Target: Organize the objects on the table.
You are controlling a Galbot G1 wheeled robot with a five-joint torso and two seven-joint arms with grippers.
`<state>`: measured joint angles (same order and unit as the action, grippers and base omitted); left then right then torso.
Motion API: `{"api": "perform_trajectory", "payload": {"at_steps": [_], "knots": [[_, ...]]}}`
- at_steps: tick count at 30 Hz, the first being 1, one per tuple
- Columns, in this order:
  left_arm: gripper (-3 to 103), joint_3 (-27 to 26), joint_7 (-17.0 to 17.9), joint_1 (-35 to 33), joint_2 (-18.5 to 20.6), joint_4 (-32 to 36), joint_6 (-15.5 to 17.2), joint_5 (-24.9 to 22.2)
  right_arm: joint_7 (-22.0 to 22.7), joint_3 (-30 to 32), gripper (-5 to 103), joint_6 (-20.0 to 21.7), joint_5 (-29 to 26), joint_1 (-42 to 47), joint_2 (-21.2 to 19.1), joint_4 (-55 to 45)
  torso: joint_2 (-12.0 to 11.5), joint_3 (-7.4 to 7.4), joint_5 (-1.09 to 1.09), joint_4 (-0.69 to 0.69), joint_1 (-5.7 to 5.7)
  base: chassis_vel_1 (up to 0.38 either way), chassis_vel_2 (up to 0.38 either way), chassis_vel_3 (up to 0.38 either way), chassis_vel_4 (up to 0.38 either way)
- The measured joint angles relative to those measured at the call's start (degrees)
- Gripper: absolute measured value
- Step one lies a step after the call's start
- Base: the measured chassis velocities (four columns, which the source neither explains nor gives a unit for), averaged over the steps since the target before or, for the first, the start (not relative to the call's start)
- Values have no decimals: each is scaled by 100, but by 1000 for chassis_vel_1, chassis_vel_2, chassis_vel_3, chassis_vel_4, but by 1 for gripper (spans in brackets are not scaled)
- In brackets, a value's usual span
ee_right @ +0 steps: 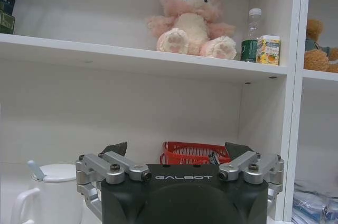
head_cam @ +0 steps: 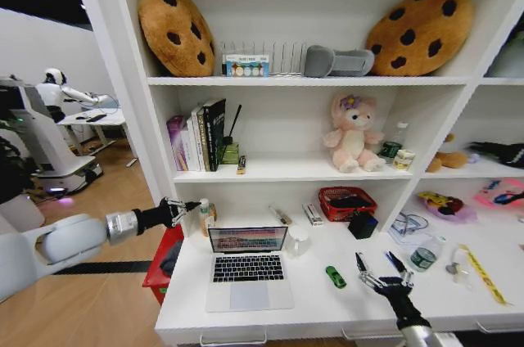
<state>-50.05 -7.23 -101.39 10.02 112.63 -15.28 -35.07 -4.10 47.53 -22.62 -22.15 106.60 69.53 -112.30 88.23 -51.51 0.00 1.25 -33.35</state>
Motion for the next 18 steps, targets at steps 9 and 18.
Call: {"api": "perform_trajectory", "payload": {"at_steps": [9,18], "knots": [[0,-1323,27,-1034,513,-503,-171,-120,-1,-42,100,15,7,-55,-36,45,1,0,2,0,1,0,0,0,0],[0,-2223,142,-2189,883,-61,-31,-49,-2,1,100,-32,-55,-55,-91,158,1,0,-1,-2,1,0,0,0,0]]}}
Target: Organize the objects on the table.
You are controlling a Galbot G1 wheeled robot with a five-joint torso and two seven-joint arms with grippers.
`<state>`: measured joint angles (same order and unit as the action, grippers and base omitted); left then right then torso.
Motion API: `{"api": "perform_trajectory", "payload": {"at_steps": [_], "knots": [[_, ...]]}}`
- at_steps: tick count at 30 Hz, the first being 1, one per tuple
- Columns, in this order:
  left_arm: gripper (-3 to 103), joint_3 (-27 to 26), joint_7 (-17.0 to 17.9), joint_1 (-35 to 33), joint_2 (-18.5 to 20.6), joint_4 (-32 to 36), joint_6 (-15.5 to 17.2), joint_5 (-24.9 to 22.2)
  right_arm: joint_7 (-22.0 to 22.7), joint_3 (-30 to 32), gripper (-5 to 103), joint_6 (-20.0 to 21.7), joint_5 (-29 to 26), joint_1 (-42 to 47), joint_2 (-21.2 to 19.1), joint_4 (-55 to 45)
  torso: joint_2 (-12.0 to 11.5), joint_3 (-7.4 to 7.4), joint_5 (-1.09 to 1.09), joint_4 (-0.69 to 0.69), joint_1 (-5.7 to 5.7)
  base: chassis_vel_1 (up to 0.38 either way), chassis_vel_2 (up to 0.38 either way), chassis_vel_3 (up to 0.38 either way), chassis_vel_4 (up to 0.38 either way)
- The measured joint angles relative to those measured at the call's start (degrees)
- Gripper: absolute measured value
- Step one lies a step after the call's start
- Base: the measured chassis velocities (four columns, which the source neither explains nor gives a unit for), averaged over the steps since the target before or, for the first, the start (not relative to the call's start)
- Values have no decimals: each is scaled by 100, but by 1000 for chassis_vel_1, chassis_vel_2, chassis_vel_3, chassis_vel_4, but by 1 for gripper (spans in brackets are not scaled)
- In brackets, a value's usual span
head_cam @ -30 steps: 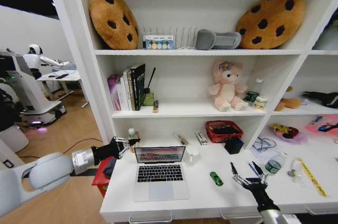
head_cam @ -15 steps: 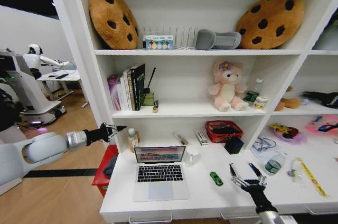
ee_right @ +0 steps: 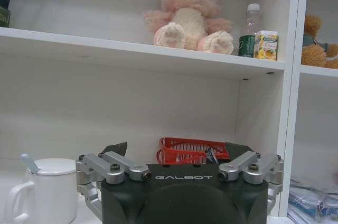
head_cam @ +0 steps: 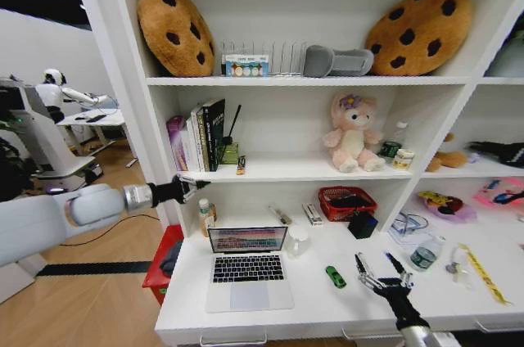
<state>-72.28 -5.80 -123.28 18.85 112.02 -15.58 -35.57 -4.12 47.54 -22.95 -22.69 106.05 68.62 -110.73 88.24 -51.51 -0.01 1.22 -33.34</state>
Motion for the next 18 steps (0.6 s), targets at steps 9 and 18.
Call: {"api": "perform_trajectory", "payload": {"at_steps": [9,18], "knots": [[0,-911,212,-1198,855,-255,150,43,-5,-31,100,-37,-34,-34,-19,54,0,0,0,4,0,0,0,0,0],[0,-972,316,-1717,1431,-406,265,24,-12,47,100,-220,-169,-36,-74,185,0,0,0,-2,0,0,0,0,0]]}}
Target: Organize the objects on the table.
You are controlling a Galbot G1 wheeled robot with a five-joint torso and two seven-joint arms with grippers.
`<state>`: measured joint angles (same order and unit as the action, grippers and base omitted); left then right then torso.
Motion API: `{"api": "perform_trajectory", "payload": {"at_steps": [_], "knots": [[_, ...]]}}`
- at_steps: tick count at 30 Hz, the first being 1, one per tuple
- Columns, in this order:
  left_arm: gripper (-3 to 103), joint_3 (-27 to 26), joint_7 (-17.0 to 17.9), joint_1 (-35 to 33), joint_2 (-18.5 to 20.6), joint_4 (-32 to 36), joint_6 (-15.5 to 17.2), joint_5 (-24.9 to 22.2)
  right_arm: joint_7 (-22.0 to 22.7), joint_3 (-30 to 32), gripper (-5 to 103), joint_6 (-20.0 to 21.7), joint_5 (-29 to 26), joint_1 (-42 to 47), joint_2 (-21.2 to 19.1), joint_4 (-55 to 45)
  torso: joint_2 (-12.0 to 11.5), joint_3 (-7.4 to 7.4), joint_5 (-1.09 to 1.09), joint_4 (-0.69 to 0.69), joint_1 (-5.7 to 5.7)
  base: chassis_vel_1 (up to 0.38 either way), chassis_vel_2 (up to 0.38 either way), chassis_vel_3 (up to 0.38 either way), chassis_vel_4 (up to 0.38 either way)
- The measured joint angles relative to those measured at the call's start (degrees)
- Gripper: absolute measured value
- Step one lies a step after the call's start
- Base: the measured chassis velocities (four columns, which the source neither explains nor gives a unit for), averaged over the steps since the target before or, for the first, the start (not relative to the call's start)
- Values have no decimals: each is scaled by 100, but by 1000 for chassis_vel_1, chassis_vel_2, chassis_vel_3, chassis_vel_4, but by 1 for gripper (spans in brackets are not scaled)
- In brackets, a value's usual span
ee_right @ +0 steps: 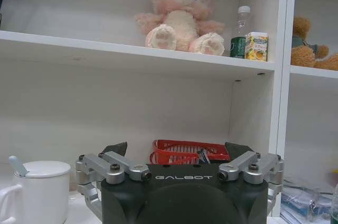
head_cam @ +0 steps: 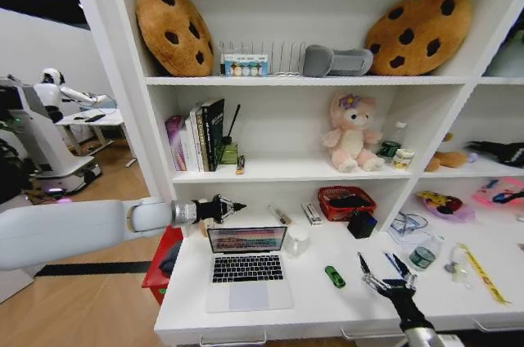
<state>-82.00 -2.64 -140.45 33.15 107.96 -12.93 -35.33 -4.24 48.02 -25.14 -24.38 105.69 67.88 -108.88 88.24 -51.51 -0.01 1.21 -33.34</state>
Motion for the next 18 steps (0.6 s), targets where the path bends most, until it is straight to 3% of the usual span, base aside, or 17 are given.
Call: {"api": "perform_trajectory", "payload": {"at_steps": [11,16,18], "knots": [[0,-171,-37,-458,552,-684,-25,-4,-16,-71,100,-108,38,-10,158,66,0,0,1,6,0,0,0,0,0],[0,161,-53,-268,438,-380,-45,55,-17,-65,100,-163,51,-1,185,113,0,0,2,6,0,0,0,0,0],[0,536,-76,-58,131,-98,-59,220,-18,-82,100,-167,68,-11,207,117,0,0,1,3,0,0,0,0,0]]}}
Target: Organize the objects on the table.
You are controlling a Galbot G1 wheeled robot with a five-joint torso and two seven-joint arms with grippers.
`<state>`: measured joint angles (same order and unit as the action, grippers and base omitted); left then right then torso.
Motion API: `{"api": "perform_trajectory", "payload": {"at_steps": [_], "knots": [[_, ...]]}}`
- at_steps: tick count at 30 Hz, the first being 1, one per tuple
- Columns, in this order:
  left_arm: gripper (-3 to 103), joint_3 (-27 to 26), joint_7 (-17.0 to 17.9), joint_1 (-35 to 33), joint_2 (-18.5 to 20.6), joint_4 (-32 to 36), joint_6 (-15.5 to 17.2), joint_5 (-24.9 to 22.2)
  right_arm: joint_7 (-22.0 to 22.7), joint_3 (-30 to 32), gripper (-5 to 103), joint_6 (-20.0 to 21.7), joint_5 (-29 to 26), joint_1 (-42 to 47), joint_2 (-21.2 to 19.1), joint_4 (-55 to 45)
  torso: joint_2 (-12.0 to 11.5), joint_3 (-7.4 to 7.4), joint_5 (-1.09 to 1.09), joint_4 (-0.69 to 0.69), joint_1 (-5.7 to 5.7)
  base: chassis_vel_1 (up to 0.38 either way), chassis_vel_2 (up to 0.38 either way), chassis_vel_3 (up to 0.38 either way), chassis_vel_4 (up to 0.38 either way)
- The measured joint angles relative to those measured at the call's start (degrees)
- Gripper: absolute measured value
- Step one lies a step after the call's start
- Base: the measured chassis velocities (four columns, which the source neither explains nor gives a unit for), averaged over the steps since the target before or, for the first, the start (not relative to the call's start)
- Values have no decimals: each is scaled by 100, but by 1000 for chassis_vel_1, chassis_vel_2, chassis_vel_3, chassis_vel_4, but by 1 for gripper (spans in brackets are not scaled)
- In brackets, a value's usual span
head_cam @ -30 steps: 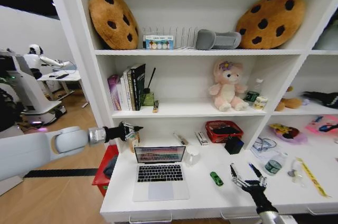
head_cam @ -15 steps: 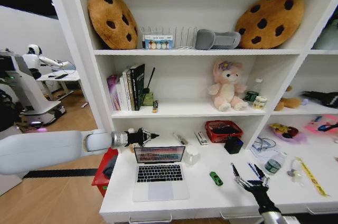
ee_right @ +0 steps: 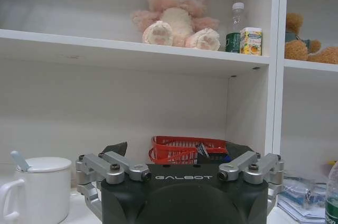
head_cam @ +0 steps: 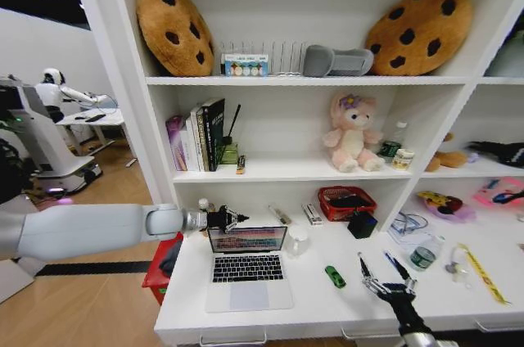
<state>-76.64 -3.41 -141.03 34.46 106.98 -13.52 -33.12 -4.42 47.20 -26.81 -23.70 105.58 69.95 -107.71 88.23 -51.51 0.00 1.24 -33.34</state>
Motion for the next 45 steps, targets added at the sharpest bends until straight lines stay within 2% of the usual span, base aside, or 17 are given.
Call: {"api": "perform_trajectory", "payload": {"at_steps": [4,6,10,12,15,25,30,31,35,36,37,38,39,40,42,43,45], "knots": [[0,331,-18,126,-406,213,-65,235,0,-41,100,0,39,-26,27,0,1,1,0,-2,1,0,0,0,0],[0,683,-40,285,-838,456,-84,475,2,-81,100,4,94,-37,62,-4,1,2,0,2,1,0,0,0,0],[0,1068,-140,367,-1499,783,-82,815,7,-109,100,13,150,-36,116,-25,1,1,-2,-3,1,0,0,0,0],[0,1103,-141,318,-1637,823,-44,906,8,-113,100,15,158,-36,128,-34,1,1,-2,-3,1,0,0,0,0],[0,1086,-126,-319,-2082,937,-14,1374,17,-120,100,20,220,-10,185,-80,0,0,-3,0,0,0,0,0,0],[0,1096,-77,-735,-2518,1094,-22,1695,29,-59,100,-23,298,114,256,-105,0,0,-1,2,1,0,0,0,0],[0,1402,-92,-130,-3213,1212,-124,1660,35,-81,100,29,318,83,265,-170,0,0,1,3,0,0,0,0,0],[6,1544,-148,148,-3511,1274,-142,1632,38,-83,100,63,308,76,241,-193,0,0,1,0,0,0,0,0,0],[16,1617,-205,424,-3997,1393,-206,1611,43,-83,100,102,283,69,190,-220,0,0,1,-2,0,0,0,0,0],[27,1628,-245,597,-4570,1508,-283,1554,53,-80,100,147,258,69,116,-228,0,0,1,-2,1,0,0,0,0],[27,1628,-245,597,-4570,1508,-283,1554,53,-80,100,147,258,69,116,-228,0,0,1,-2,1,0,0,0,0],[27,1633,-244,688,-4848,1533,-302,1487,68,-80,100,176,240,67,70,-230,0,1,0,1,1,0,0,0,0],[38,1643,-217,810,-5196,1534,-315,1361,92,-80,100,229,211,65,13,-249,1,0,0,1,1,0,0,0,0],[38,1643,-217,810,-5196,1534,-315,1361,92,-80,100,229,211,65,13,-249,1,0,0,1,1,0,0,0,0],[49,1740,-95,1113,-5824,1493,-318,1027,113,-80,100,290,199,66,-66,-288,0,0,0,1,1,0,0,0,0],[49,1740,-95,1113,-5824,1493,-318,1027,113,-80,100,290,199,66,-66,-288,0,0,0,1,1,0,0,0,0],[59,1848,28,1538,-6422,1441,-266,621,147,-80,100,366,162,74,-131,-343,0,0,0,-2,1,0,0,0,0]]}}
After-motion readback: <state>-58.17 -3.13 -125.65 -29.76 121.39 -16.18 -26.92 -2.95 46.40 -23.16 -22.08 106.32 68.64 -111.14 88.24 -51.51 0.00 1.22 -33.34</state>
